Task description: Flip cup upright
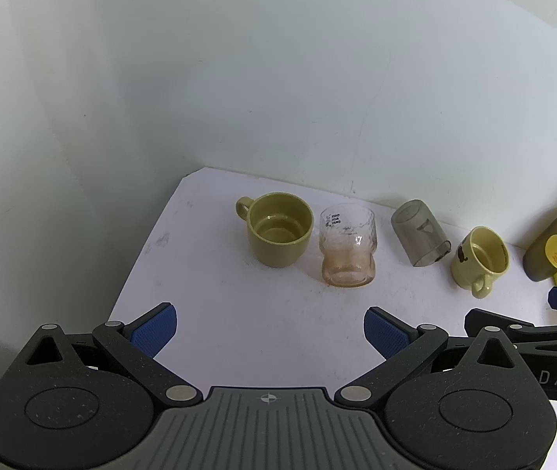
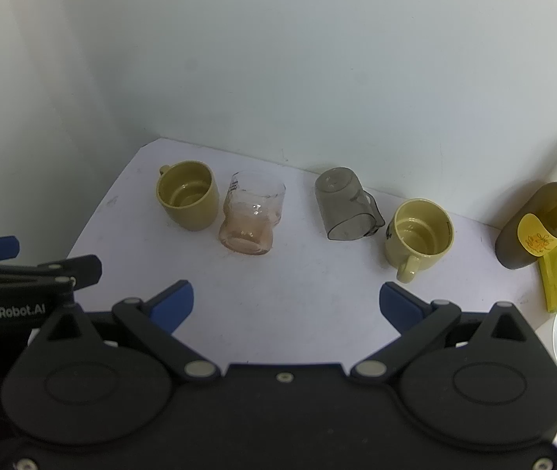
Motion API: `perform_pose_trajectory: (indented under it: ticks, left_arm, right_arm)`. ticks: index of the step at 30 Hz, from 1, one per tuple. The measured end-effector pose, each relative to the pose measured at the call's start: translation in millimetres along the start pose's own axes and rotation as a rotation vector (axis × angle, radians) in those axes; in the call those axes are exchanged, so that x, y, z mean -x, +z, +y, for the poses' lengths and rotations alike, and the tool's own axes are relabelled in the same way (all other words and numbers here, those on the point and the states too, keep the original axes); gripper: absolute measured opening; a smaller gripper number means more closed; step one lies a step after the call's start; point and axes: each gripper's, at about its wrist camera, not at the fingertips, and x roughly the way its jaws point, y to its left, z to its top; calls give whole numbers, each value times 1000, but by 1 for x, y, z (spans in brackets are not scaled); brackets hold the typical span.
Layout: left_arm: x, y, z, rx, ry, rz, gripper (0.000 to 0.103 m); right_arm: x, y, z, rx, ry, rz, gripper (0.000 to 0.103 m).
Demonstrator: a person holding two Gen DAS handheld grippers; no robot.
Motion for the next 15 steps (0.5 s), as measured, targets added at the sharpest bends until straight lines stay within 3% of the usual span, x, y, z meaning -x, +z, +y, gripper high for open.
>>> perform_pose_trajectory:
  ticks: [15]
  left_arm:
    - [12, -9, 9, 3, 18, 9, 103]
  right_arm:
    - [7, -13, 8, 16, 15, 6, 103]
